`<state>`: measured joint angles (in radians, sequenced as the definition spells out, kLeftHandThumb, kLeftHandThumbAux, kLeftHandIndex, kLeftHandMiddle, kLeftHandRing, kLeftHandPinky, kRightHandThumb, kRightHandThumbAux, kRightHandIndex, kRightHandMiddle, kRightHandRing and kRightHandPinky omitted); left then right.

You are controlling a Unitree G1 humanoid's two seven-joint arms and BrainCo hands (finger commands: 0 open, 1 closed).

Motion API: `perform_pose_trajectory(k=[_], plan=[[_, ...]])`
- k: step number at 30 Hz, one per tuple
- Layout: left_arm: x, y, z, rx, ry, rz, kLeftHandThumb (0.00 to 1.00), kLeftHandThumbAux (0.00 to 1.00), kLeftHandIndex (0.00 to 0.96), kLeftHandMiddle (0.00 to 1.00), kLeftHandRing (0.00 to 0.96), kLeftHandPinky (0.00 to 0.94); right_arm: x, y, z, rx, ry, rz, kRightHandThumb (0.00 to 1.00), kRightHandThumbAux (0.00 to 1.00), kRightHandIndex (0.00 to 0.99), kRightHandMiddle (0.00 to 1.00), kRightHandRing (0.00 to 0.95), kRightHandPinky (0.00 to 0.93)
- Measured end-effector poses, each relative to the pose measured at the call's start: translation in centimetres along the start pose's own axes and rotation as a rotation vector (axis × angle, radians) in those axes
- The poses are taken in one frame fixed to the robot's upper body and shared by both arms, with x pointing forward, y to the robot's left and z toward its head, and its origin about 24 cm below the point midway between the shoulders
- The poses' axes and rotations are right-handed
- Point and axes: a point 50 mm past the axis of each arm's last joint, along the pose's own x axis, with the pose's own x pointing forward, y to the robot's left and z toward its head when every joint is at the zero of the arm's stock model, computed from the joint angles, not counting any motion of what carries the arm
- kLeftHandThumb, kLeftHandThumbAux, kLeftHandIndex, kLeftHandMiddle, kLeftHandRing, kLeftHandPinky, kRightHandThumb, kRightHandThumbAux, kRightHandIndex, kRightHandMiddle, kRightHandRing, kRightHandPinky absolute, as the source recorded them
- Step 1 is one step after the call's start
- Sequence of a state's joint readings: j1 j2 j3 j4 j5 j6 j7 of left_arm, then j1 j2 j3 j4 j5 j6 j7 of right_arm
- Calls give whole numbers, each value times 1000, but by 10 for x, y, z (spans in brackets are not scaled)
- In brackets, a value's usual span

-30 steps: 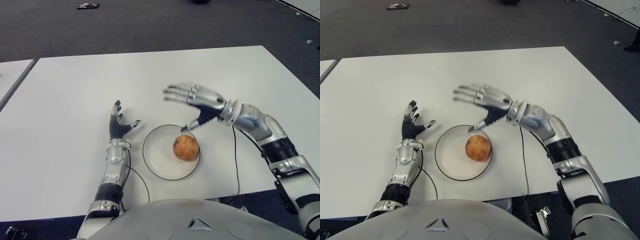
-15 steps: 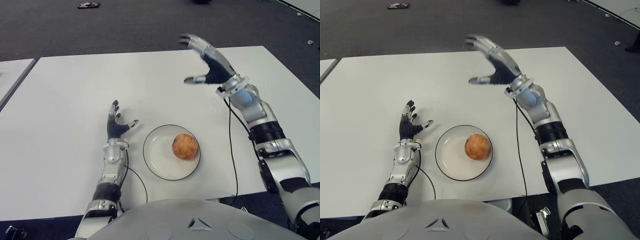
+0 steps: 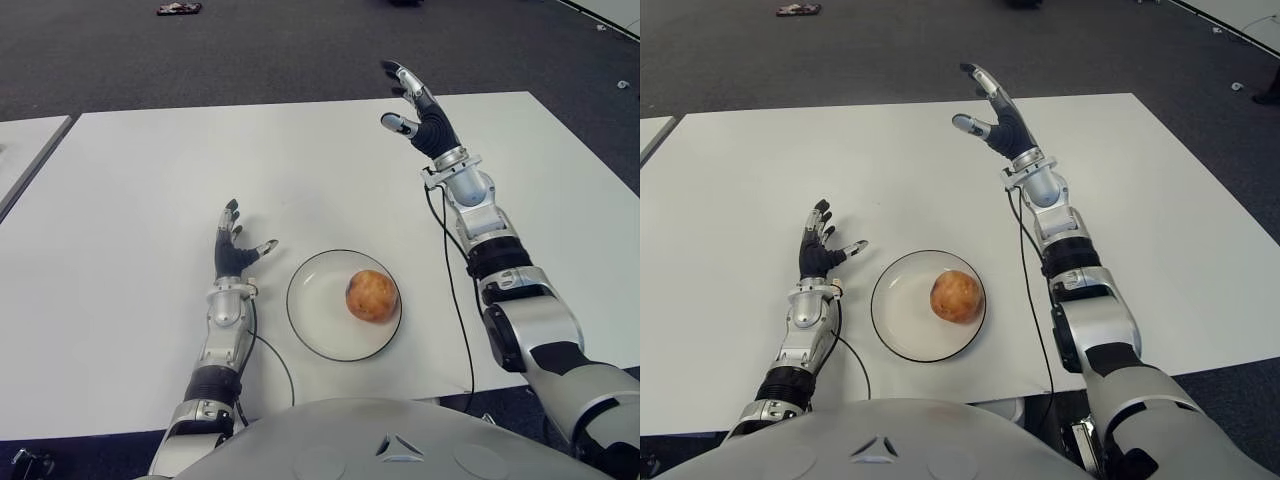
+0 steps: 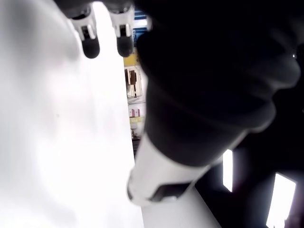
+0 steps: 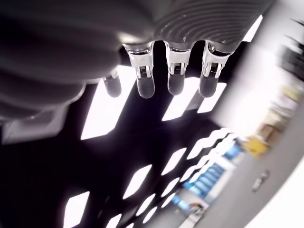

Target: Put the apples into the plate.

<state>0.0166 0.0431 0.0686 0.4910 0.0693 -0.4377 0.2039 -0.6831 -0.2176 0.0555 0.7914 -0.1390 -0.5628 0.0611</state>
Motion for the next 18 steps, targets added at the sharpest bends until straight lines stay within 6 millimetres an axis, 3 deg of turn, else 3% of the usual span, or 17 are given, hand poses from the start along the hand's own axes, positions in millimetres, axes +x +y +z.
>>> perform_pose_trajectory(k=[8, 11, 18], plan=[[-1, -1, 1, 4, -5, -6, 0, 456, 0, 21, 14, 24, -7, 23, -22, 111, 127, -105, 49, 329, 0, 0, 0, 0], [0, -1, 1, 7, -7, -7, 0, 457, 0, 22, 16, 30, -12, 33, -31, 154, 188, -143, 17, 410, 0, 0, 0, 0], [-1, 0, 2, 9, -8, -6, 0, 471, 0, 22, 17, 31, -50, 62, -69, 272, 429, -163, 1, 523, 0, 0, 0, 34]])
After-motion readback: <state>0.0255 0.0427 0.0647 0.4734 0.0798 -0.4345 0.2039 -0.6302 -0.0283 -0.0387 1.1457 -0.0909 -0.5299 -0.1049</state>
